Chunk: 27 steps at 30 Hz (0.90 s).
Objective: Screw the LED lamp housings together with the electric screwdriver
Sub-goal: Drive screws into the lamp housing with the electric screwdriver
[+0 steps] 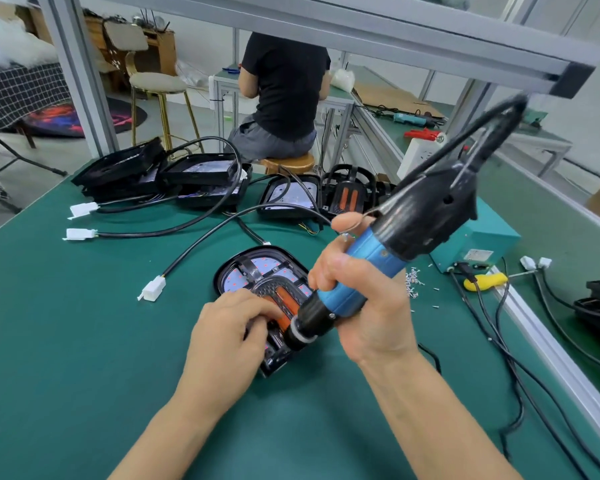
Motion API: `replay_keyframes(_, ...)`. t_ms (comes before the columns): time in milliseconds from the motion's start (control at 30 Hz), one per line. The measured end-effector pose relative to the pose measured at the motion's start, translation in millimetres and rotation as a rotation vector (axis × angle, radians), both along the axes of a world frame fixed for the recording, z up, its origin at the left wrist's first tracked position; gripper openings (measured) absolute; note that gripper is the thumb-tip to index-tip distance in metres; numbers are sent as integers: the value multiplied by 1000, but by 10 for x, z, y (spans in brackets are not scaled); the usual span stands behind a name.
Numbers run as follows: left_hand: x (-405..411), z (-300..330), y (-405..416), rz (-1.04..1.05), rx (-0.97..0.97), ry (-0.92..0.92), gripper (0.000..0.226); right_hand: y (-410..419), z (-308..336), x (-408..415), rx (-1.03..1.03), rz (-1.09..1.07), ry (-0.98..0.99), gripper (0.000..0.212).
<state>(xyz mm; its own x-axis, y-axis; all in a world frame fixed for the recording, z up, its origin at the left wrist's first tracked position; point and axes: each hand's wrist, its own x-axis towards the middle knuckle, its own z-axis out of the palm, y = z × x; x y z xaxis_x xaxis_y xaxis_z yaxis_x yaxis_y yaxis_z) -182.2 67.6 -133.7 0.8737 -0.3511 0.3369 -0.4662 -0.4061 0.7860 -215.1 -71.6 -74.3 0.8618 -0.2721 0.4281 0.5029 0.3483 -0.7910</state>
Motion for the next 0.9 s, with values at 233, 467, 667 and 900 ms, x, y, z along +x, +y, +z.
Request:
replay_keyframes(233,36,-6,51,-9,-44,53,37,6,55,15,17,-15,-29,30)
replay_keyframes(467,62,33,9,-3,-36,51,40,-238,285,-37,104,-182,-67,33)
replay_keyframes(667,126,315,-327,-93,-96,68,33,-511,380,-112,316,-295,-84,25)
replay_keyframes(900,149,551,-594,-377,125,60,40,-871,381,-277,428,-413,-121,22)
